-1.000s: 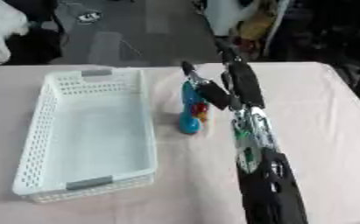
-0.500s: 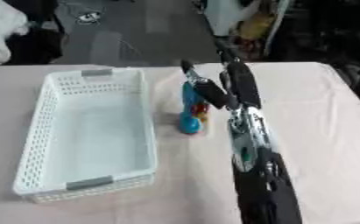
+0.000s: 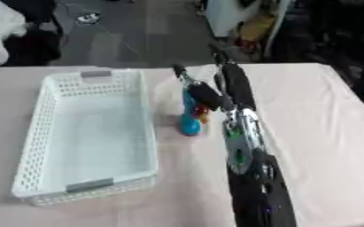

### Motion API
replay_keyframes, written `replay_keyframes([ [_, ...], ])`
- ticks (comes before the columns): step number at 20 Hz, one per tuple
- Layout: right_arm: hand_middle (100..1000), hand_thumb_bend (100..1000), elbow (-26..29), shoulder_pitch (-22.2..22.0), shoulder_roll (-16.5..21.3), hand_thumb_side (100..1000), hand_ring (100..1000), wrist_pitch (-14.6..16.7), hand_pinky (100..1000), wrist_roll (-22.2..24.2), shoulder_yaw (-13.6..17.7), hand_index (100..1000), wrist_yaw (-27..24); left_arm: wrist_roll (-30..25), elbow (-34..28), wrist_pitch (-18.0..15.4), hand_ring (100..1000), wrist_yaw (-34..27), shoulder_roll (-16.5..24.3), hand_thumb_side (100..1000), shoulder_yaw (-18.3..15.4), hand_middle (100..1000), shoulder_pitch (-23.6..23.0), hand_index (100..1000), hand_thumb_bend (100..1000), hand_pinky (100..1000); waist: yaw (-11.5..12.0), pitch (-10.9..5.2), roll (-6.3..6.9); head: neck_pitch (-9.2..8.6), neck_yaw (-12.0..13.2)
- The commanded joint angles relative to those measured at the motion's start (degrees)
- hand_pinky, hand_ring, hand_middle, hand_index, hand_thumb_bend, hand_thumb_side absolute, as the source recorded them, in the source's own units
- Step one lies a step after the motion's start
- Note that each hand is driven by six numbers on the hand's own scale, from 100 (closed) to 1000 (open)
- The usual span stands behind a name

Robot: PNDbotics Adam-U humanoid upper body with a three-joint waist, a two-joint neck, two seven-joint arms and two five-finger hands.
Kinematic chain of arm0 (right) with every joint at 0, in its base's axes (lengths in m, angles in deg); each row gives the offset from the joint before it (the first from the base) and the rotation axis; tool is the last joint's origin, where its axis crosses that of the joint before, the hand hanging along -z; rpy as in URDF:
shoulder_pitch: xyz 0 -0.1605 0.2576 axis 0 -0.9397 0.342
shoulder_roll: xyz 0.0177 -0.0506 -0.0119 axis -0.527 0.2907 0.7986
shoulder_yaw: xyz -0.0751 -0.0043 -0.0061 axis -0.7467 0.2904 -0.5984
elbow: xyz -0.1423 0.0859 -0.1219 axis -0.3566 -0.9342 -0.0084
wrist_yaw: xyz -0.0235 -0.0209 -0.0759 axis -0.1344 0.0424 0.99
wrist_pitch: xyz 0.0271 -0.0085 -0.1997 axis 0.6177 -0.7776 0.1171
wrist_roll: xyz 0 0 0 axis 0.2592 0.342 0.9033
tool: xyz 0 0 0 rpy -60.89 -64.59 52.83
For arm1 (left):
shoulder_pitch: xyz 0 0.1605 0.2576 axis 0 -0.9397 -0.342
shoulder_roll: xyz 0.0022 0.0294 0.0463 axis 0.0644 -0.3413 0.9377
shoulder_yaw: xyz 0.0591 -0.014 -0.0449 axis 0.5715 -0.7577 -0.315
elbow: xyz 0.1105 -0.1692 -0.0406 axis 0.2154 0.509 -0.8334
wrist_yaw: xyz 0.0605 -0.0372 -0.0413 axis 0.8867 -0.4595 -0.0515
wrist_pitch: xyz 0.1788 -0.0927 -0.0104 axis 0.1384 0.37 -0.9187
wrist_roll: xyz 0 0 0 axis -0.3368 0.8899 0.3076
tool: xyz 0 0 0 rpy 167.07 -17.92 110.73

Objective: Pick up objects on the table and place them in the box.

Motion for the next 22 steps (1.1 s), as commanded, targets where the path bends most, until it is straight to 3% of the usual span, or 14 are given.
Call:
replay_keyframes([
  [1,856,574,2.3,-0.5,-1.1,906,803,0.0,813,0.0,0.2,1000,-0.2,-0.2,-0.8,0.0,816,-0.3,1.0,958,0.0,890,0.5,920,301,816,-0.1,-1.05,0.08,0.17,-0.6],
  [8,855,546,4.6,-3.9,-3.8,905,803,0.6,812,0.7,-0.9,1000,-0.8,-0.2,-0.8,0.1,817,-0.3,1.3,957,0.0,890,0.2,920,302,817,-0.3,-1.59,-0.46,0.6,-0.2],
  [22,859,526,3.9,-4.5,-3.9,918,807,2.3,814,1.9,-1.6,1000,-0.3,-0.2,-0.8,0.0,817,-0.2,1.3,958,0.0,890,0.2,920,301,816,-0.3,-1.26,-0.29,0.4,0.0],
])
